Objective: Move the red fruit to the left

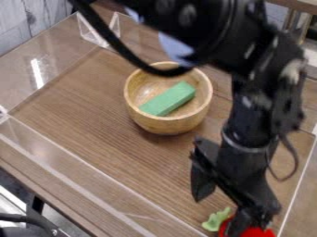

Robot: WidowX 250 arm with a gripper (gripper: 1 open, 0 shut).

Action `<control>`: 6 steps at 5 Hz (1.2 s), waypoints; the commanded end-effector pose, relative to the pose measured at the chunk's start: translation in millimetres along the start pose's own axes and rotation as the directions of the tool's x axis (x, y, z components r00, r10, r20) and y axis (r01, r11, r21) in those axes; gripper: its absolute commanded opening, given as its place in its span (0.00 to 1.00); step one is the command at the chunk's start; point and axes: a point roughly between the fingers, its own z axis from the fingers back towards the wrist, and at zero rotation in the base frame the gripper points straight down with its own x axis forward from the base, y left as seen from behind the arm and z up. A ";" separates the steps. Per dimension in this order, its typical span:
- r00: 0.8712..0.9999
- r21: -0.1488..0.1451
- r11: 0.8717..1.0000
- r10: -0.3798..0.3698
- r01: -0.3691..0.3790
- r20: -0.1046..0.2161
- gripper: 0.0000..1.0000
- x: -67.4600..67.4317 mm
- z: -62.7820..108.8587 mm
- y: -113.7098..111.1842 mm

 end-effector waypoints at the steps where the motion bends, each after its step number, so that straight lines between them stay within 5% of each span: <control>1: 0.998 -0.011 1.000 0.017 -0.016 0.056 1.00 15.6 -15.2 -11.1; 2: 0.996 -0.011 0.999 0.039 -0.038 0.085 1.00 26.0 -28.4 -16.4; 3: 0.992 -0.014 0.997 0.080 -0.079 0.098 0.00 25.5 -30.0 -8.5; 4: 0.986 -0.013 0.993 0.120 -0.119 0.116 1.00 25.9 -29.3 -0.4; 5: 0.985 -0.007 0.994 0.113 -0.113 0.130 1.00 32.6 -35.9 -3.8; 6: 0.985 -0.003 0.994 0.107 -0.108 0.136 0.00 37.4 -41.3 -7.6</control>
